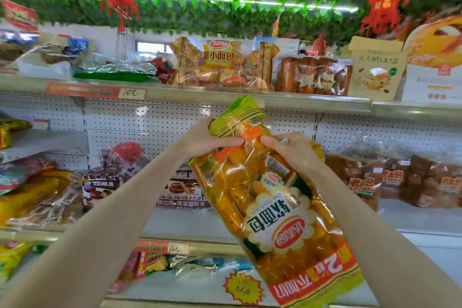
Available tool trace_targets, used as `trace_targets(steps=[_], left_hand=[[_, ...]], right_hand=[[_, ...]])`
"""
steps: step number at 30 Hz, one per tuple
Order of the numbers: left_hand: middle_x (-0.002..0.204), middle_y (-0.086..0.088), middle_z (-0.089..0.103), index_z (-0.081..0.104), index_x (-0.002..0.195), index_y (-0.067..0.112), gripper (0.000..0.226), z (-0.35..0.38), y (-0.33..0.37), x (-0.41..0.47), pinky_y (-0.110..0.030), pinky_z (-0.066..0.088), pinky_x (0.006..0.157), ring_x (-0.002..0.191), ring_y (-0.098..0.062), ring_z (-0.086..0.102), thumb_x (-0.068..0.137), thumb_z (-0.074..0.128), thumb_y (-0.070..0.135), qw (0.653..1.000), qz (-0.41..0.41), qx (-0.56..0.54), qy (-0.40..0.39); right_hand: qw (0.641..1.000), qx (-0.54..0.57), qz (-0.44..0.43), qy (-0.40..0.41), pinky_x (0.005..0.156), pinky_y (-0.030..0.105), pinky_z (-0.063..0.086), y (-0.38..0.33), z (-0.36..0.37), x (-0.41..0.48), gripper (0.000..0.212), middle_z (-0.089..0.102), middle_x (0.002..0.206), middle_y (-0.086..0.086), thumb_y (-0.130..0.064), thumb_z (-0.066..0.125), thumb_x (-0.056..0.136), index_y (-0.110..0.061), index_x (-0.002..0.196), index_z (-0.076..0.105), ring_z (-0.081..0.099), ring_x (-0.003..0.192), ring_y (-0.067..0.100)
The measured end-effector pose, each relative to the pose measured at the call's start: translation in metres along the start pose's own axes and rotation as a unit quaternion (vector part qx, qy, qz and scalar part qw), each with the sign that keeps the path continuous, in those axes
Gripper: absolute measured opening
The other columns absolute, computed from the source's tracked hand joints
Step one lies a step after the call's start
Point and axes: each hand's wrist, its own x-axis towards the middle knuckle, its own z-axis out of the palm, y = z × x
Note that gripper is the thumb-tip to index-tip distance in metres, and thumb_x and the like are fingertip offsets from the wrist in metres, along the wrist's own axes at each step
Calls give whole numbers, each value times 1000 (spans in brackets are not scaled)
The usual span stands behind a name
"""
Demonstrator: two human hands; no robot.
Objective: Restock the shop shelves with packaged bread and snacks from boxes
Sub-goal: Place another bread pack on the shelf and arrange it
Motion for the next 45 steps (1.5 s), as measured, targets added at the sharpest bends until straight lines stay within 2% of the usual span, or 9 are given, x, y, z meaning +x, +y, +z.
trace_targets(steps=[10,14,19,23,26,30,35,39,45], left_hand=[[94,11,68,59,100,30,48,29,-6,-1,-16,50,64,83,-4,66,62,88,30,965,43,-157,204],[89,14,64,56,89,36,43,38,-7,6,-33,55,80,86,-9,64,61,88,39,945,25,-162,282],[89,11,66,52,87,35,46,57,-4,10,-44,56,83,85,-14,66,61,88,44,912,3,-222,344],[89,9,65,47,83,34,43,66,2,8,-43,56,84,85,-15,65,66,87,38,891,-7,-276,361],[88,10,63,46,84,33,42,66,2,4,-34,51,84,84,-8,61,69,85,33,885,-7,-322,338],[91,8,65,48,87,32,39,62,-2,-2,-35,49,85,86,-9,63,71,84,29,881,-17,-372,293],[100,0,69,58,90,27,35,57,-7,-3,-48,52,93,98,-22,66,68,85,29,884,-32,-375,278],[101,-1,70,60,96,23,39,58,-11,-4,-49,52,93,98,-22,67,67,86,27,881,-37,-390,265],[99,0,69,58,100,23,41,58,-20,-3,-47,54,91,94,-20,68,69,85,26,884,-41,-388,259]], right_hand=[[982,-142,-53,116,58,5,40,19,-1,0,29,65,87,-14,-48,62,87,-23,101,66,61,73,-11],[963,-196,-15,183,103,40,42,30,-8,-8,78,58,132,2,-64,59,78,-14,137,51,52,124,22],[965,-151,-23,215,100,55,42,38,-3,-22,94,59,117,-5,-94,47,57,-27,123,53,51,121,26],[960,-183,53,207,118,59,5,47,-1,-20,110,6,163,3,-77,55,70,-22,155,12,-1,149,29],[954,-197,46,223,116,59,-9,44,-11,-19,111,-9,163,-2,-74,53,70,-27,155,0,-18,147,26],[938,-237,42,251,110,60,-18,37,-37,-9,108,13,162,-3,-83,49,65,-34,154,12,-15,148,24],[946,-224,10,234,112,63,14,33,-47,-7,82,50,127,-6,-90,47,51,-46,119,60,24,137,27],[952,-157,-1,262,102,59,36,45,-42,-6,49,54,95,-15,-99,47,41,-61,69,60,52,112,28],[948,-94,-35,301,95,57,43,37,-35,-4,25,60,75,-10,-41,78,72,-43,51,64,61,87,21]])
